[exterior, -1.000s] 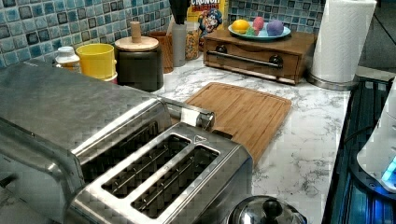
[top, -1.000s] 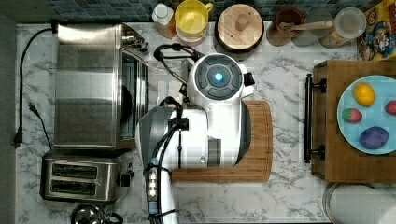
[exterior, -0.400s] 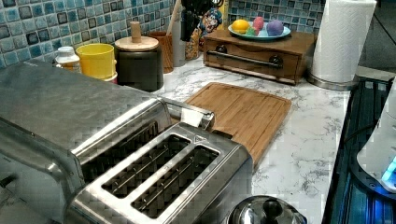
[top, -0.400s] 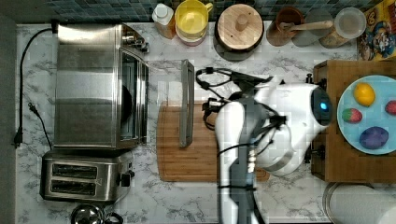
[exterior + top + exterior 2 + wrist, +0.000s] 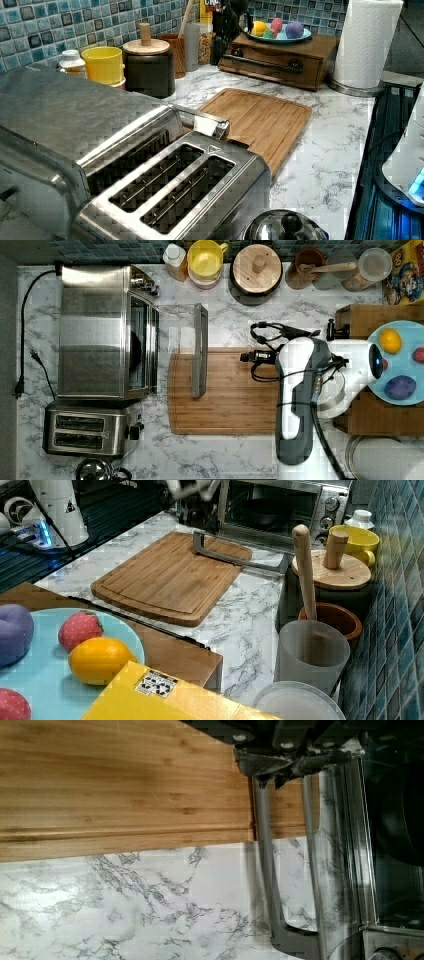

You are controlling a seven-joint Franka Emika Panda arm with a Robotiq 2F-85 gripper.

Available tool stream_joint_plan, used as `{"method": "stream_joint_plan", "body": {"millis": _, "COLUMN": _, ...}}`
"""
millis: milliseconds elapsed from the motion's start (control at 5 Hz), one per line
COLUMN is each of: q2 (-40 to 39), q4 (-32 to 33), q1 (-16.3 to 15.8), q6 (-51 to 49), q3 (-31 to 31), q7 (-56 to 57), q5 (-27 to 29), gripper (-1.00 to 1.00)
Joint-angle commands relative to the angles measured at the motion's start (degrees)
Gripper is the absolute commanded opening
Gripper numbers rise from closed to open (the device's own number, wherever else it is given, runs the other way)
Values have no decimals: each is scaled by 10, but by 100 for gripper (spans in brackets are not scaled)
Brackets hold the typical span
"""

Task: Close the oven.

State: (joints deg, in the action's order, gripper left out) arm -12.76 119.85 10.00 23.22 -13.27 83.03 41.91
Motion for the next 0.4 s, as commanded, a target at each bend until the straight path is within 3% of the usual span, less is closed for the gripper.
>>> {"method": "stream_joint_plan", "body": {"millis": 200, "q2": 1, "q4": -7, "q1": -32, "q6": 55, "q3": 64, "q7": 141, "q5": 111, "gripper": -100}}
{"method": "stream_joint_plan", "body": {"millis": 400, "q2": -19, "q4": -24, "q1": -30, "q6": 39, "q3": 67, "q7": 141, "q5": 95, "gripper": -100}}
